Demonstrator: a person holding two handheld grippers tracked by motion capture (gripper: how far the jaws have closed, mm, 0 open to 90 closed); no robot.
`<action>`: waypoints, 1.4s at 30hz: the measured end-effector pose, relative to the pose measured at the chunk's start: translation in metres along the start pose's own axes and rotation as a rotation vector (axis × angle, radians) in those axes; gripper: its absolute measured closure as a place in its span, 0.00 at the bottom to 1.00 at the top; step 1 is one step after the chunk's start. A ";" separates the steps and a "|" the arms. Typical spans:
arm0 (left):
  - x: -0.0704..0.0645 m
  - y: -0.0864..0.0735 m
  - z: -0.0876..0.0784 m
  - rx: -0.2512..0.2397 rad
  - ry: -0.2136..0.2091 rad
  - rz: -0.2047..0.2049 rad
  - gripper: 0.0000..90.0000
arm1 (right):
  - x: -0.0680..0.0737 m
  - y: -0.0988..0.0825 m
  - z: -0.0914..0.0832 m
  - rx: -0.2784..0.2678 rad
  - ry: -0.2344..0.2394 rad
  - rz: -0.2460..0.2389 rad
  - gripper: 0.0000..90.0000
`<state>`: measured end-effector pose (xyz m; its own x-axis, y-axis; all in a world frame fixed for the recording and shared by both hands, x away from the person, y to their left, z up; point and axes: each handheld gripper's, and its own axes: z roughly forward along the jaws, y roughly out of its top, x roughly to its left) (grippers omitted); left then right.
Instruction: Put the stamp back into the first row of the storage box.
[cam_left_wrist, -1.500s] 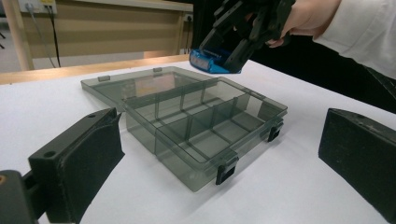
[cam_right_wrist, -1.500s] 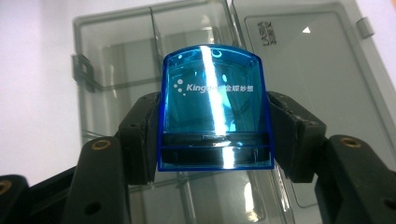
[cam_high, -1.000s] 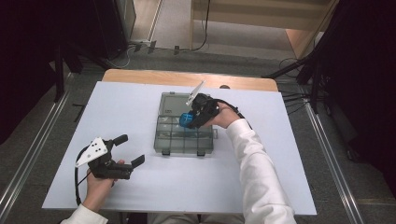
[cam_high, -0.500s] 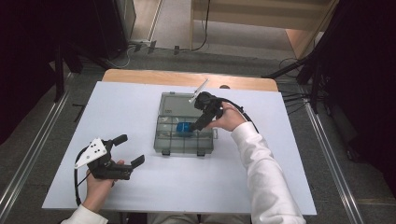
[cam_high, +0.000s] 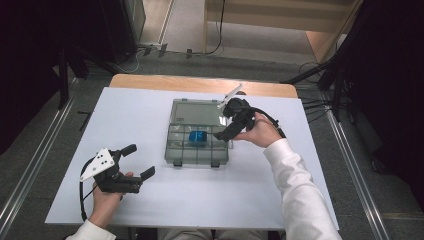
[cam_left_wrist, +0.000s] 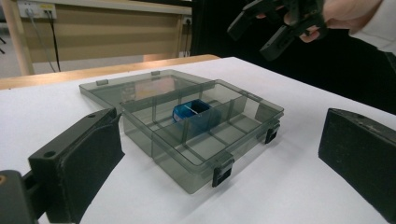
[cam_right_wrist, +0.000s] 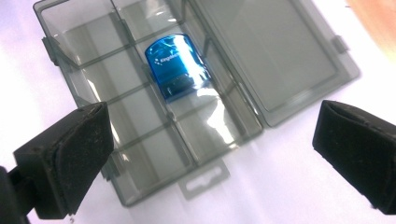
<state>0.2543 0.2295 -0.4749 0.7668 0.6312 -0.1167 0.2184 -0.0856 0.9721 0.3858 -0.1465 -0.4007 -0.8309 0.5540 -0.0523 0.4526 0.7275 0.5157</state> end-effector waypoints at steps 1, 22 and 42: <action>0.000 0.000 0.000 -0.003 0.000 -0.001 0.00 | 0.000 -0.003 -0.004 -0.011 -0.001 0.008 0.00; -0.001 0.000 0.000 -0.008 -0.002 -0.007 0.00 | 0.011 -0.098 -0.052 -0.150 -0.088 0.186 0.00; 0.000 -0.001 0.001 0.003 -0.002 -0.011 0.00 | 0.024 -0.174 -0.055 -0.300 -0.115 0.306 0.00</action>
<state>0.2547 0.2284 -0.4759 0.7655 0.6307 -0.1276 0.2283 -0.0807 0.9703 0.2697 -0.2821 -0.4440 -0.6239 0.7795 0.0553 0.5442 0.3826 0.7466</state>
